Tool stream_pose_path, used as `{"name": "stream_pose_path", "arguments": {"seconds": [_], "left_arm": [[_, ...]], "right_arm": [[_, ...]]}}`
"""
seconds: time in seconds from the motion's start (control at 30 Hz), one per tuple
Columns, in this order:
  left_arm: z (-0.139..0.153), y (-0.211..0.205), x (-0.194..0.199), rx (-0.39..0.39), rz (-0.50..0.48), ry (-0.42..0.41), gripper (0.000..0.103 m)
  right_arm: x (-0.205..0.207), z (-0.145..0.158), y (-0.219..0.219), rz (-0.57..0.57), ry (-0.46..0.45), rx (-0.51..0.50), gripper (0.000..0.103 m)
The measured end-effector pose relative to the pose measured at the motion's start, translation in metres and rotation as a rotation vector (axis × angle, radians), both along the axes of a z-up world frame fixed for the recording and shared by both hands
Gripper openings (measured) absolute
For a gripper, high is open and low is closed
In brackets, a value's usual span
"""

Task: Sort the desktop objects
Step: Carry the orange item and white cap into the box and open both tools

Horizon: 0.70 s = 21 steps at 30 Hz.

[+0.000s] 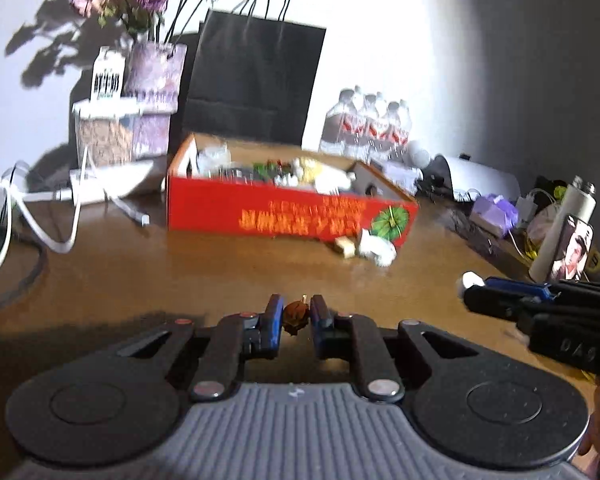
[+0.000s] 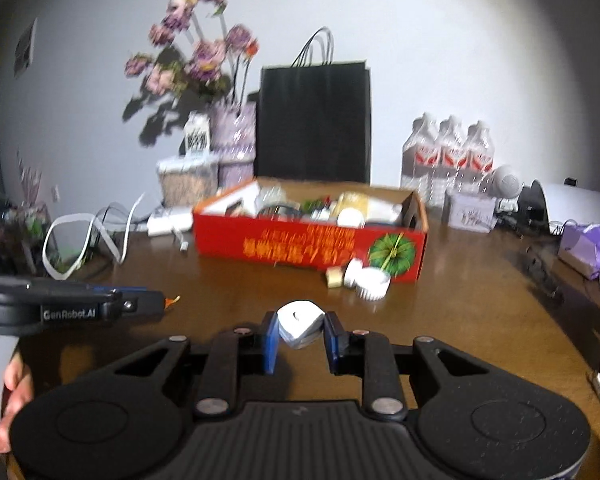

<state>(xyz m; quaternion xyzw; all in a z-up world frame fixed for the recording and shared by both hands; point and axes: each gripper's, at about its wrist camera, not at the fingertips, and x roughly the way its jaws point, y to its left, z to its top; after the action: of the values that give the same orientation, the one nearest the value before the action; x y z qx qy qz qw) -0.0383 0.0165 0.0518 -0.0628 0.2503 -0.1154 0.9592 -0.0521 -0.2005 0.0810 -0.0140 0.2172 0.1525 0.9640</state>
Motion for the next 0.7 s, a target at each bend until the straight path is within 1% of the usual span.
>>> {"name": "stream_pose_path", "arguments": {"seconds": [0.1, 0.17, 0.23, 0.3, 0.37, 0.4, 0.47, 0.5, 0.6, 0.63, 0.7], "left_arm": [[0.015, 0.008, 0.027, 0.008, 0.001, -0.040, 0.015], [0.027, 0.014, 0.053, 0.007, -0.008, -0.061, 0.015], [0.039, 0.020, 0.083, 0.016, -0.013, -0.068, 0.015], [0.046, 0.025, 0.116, 0.038, -0.006, -0.060, 0.015], [0.046, 0.030, 0.152, 0.045, -0.010, -0.027, 0.015], [0.044, 0.032, 0.169, 0.045, -0.016, 0.003, 0.015], [0.034, 0.034, 0.199, 0.046, -0.013, 0.058, 0.015], [0.028, 0.033, 0.215, 0.063, -0.008, 0.087, 0.015], [0.016, 0.030, 0.241, 0.126, 0.027, 0.114, 0.016], [0.012, 0.030, 0.247, 0.136, 0.035, 0.129, 0.016], [0.004, 0.033, 0.257, 0.127, 0.048, 0.165, 0.017]], "right_arm": [[0.031, 0.016, -0.005, -0.023, -0.030, 0.010, 0.023], [0.058, 0.026, -0.008, -0.036, -0.044, 0.024, 0.023], [0.091, 0.032, -0.012, -0.045, -0.027, 0.047, 0.023], [0.128, 0.034, -0.014, -0.065, 0.016, 0.064, 0.023], [0.164, 0.031, -0.015, -0.068, 0.069, 0.079, 0.023], [0.183, 0.029, -0.016, -0.066, 0.094, 0.086, 0.023], [0.212, 0.021, -0.012, -0.065, 0.149, 0.098, 0.023], [0.227, 0.016, -0.009, -0.068, 0.173, 0.096, 0.023], [0.257, 0.000, 0.000, -0.076, 0.248, 0.088, 0.023], [0.265, -0.005, 0.003, -0.081, 0.268, 0.081, 0.023], [0.278, -0.015, 0.006, -0.089, 0.307, 0.085, 0.024]]}}
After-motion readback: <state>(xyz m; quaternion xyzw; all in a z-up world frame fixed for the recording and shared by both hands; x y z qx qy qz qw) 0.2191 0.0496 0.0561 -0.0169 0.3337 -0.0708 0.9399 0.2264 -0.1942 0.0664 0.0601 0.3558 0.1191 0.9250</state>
